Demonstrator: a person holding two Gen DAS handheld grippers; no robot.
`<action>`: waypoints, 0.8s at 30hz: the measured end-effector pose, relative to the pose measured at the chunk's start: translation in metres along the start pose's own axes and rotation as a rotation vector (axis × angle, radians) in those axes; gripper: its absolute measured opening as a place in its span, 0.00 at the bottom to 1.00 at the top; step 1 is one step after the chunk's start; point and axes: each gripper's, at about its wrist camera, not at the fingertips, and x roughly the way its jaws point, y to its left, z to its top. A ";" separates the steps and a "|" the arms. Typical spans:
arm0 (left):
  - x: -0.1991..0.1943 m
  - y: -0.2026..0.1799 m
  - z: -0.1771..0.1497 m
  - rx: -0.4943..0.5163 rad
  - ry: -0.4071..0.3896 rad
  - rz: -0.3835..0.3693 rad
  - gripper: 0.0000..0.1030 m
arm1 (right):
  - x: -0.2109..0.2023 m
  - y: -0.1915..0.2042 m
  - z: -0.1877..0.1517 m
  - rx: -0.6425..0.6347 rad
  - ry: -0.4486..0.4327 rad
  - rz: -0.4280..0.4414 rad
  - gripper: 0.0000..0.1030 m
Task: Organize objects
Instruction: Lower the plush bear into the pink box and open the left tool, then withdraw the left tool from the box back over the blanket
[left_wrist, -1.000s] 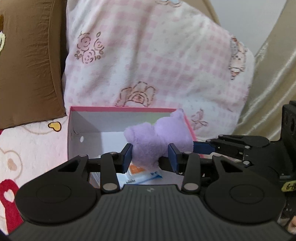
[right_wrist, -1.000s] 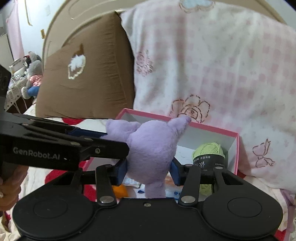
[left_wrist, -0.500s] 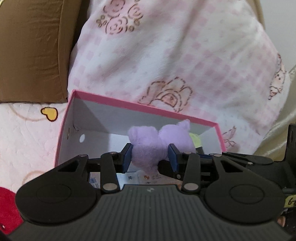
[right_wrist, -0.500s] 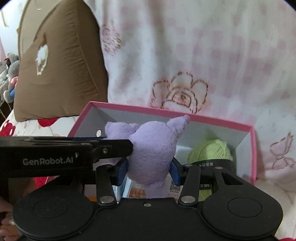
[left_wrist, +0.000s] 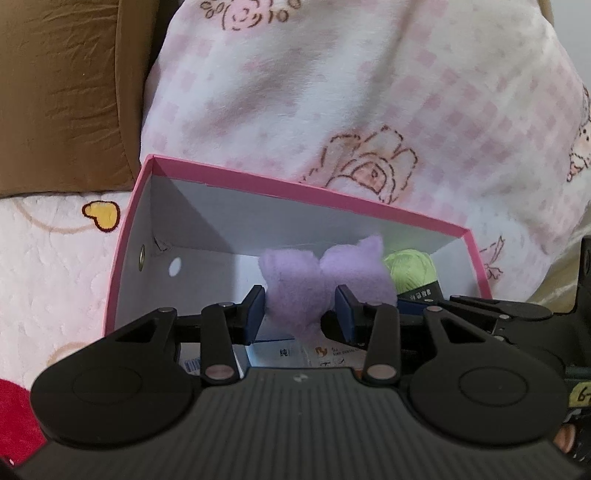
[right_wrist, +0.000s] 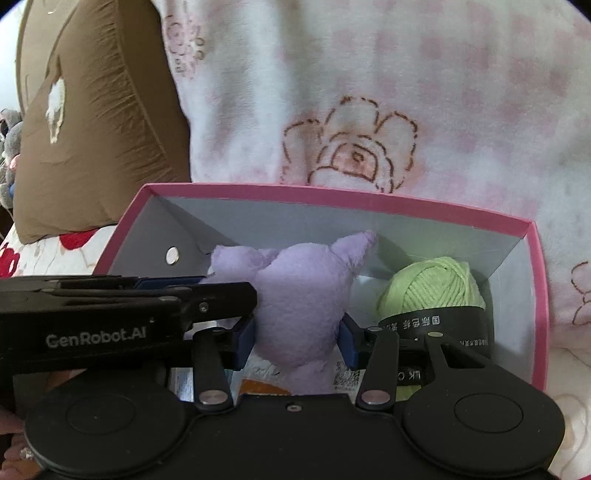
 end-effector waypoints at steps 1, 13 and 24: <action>0.001 0.001 0.000 -0.005 0.003 -0.001 0.38 | 0.001 0.000 0.001 -0.002 0.004 -0.002 0.50; 0.005 0.001 0.004 -0.010 0.018 0.042 0.39 | 0.011 0.011 0.003 -0.054 -0.002 -0.101 0.51; -0.025 -0.010 0.000 0.023 0.065 0.067 0.41 | -0.017 0.021 -0.013 -0.079 -0.065 -0.148 0.54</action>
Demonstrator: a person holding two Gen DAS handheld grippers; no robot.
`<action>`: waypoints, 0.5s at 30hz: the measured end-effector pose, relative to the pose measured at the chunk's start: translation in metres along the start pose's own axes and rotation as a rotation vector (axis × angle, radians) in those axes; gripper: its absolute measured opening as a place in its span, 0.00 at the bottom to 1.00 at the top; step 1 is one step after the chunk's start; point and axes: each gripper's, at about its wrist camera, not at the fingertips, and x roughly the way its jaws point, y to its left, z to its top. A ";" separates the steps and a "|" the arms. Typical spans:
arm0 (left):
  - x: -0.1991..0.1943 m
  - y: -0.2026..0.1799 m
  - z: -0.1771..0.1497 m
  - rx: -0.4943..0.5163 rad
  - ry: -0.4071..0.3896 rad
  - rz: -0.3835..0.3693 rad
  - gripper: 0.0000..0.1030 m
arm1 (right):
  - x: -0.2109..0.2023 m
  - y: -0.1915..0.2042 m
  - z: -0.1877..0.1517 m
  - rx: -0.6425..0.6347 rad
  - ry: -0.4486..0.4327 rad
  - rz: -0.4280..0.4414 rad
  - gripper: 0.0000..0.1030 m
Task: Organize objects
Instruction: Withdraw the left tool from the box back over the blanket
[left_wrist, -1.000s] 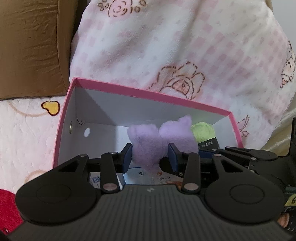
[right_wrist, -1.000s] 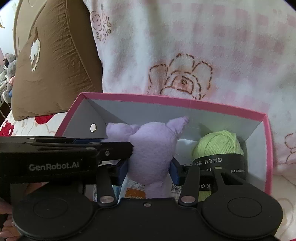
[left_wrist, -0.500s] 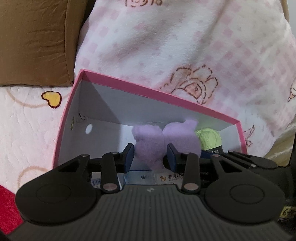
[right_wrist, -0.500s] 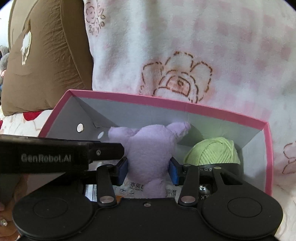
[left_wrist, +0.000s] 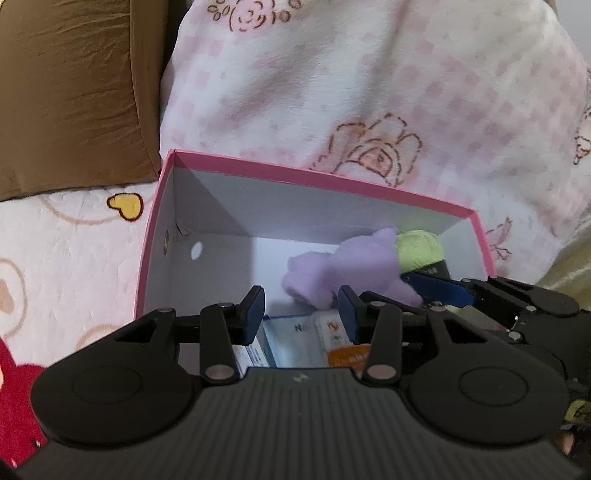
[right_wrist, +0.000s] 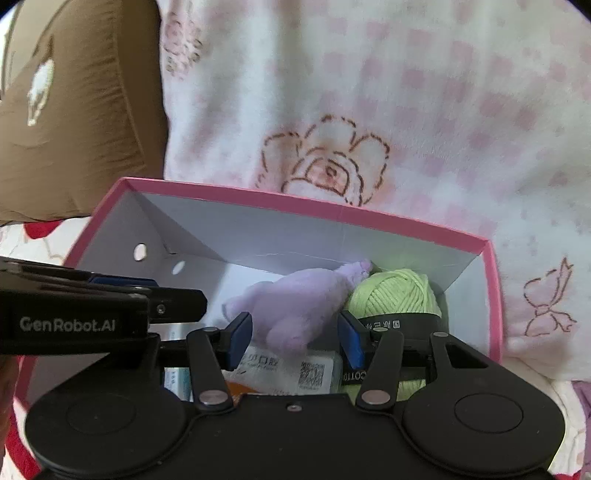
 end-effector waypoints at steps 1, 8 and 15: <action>-0.004 -0.002 -0.001 0.001 0.000 0.000 0.41 | -0.005 0.000 -0.001 0.006 -0.006 0.011 0.54; -0.047 -0.018 -0.013 0.063 -0.011 0.007 0.42 | -0.049 0.002 -0.014 0.000 -0.038 0.070 0.53; -0.089 -0.032 -0.030 0.071 0.004 -0.021 0.45 | -0.102 0.006 -0.026 -0.039 -0.053 0.031 0.53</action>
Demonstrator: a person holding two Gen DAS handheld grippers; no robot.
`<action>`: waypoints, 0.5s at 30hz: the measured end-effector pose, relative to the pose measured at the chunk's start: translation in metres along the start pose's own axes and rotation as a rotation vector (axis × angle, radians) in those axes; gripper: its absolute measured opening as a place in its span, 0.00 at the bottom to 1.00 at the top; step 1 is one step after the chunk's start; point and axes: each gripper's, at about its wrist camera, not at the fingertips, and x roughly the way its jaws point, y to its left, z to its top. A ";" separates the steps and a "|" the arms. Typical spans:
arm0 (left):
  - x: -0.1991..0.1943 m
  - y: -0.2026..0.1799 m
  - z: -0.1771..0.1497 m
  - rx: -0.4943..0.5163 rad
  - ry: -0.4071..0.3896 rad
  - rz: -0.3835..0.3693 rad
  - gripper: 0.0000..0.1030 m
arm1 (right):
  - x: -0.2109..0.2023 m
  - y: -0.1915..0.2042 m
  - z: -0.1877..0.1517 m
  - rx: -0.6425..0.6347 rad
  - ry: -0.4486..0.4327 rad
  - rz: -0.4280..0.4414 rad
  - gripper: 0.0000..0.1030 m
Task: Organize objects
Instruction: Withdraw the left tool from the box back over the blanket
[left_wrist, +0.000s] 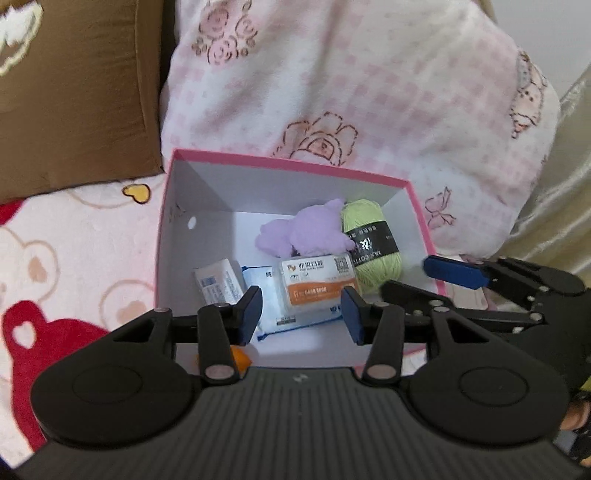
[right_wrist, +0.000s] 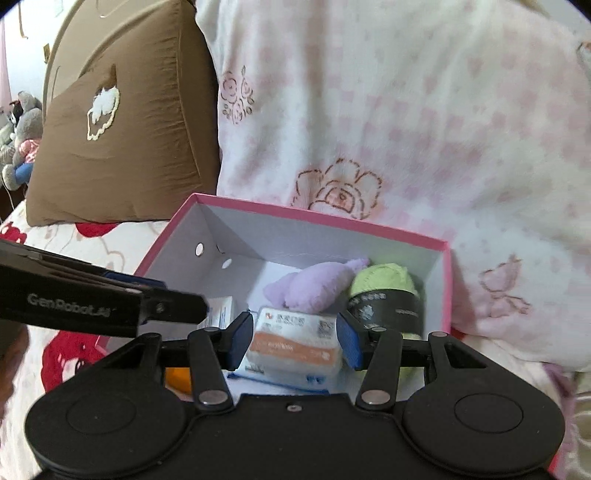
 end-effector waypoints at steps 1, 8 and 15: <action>-0.006 -0.002 -0.002 0.011 -0.003 0.007 0.45 | -0.008 0.000 -0.002 0.008 0.002 0.000 0.53; -0.049 -0.008 -0.019 0.009 -0.020 -0.013 0.47 | -0.063 0.004 -0.013 0.017 -0.043 0.044 0.54; -0.102 -0.019 -0.041 0.018 -0.071 0.034 0.47 | -0.098 0.016 -0.027 0.019 -0.056 0.079 0.54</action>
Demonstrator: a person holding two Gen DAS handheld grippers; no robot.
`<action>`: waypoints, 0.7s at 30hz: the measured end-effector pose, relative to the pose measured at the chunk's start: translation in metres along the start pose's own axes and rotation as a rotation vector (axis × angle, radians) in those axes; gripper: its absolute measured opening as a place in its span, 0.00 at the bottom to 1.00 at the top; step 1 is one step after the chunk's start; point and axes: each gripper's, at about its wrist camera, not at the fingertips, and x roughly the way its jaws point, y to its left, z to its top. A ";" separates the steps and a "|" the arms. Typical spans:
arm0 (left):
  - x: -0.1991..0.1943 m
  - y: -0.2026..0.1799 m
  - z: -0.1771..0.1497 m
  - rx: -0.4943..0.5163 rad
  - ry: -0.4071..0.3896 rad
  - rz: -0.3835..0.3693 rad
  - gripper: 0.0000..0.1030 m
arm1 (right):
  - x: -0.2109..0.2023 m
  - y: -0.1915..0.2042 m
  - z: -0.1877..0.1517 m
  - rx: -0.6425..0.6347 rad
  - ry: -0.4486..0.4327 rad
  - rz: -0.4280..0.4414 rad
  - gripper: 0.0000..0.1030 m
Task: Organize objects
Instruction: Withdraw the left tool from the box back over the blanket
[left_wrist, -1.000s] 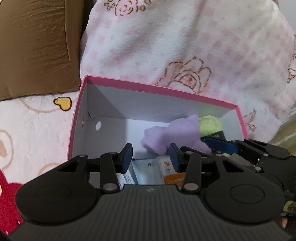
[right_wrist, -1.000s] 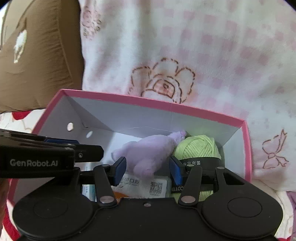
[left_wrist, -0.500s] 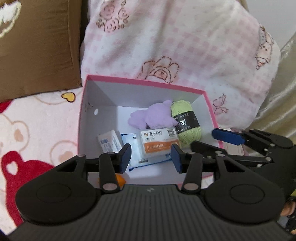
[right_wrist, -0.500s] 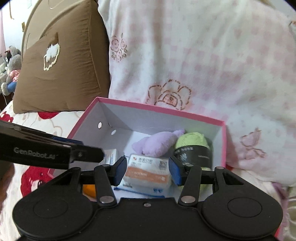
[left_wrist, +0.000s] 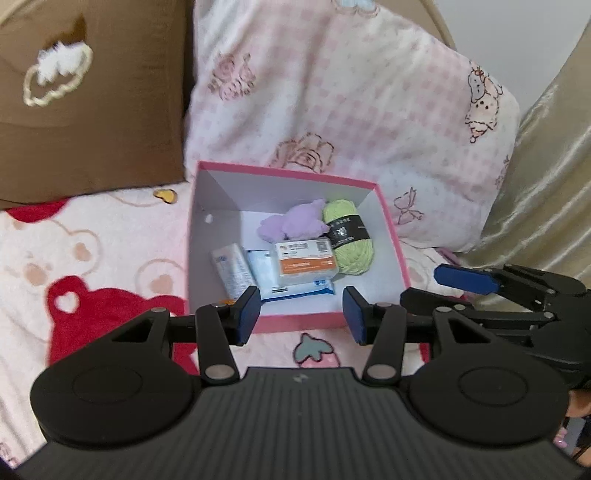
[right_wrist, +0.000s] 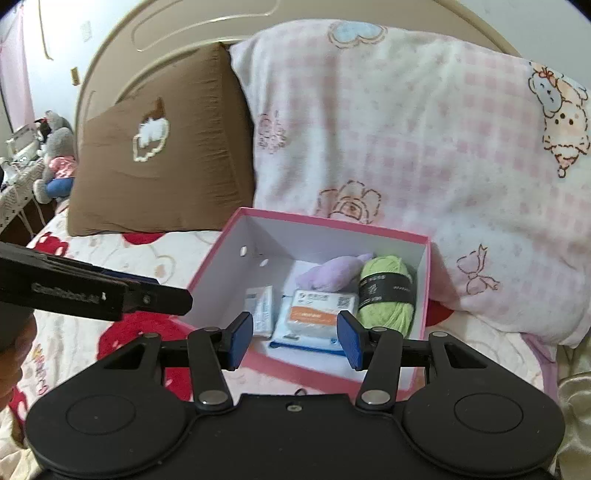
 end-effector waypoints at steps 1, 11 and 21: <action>-0.007 -0.002 -0.002 0.012 -0.009 0.014 0.47 | -0.004 0.003 -0.002 -0.003 -0.002 0.003 0.54; -0.046 -0.023 -0.032 0.061 -0.014 0.050 0.47 | -0.034 0.021 -0.021 0.021 0.023 -0.023 0.55; -0.058 -0.033 -0.065 0.071 0.020 0.079 0.47 | -0.071 0.027 -0.043 0.029 -0.010 -0.060 0.57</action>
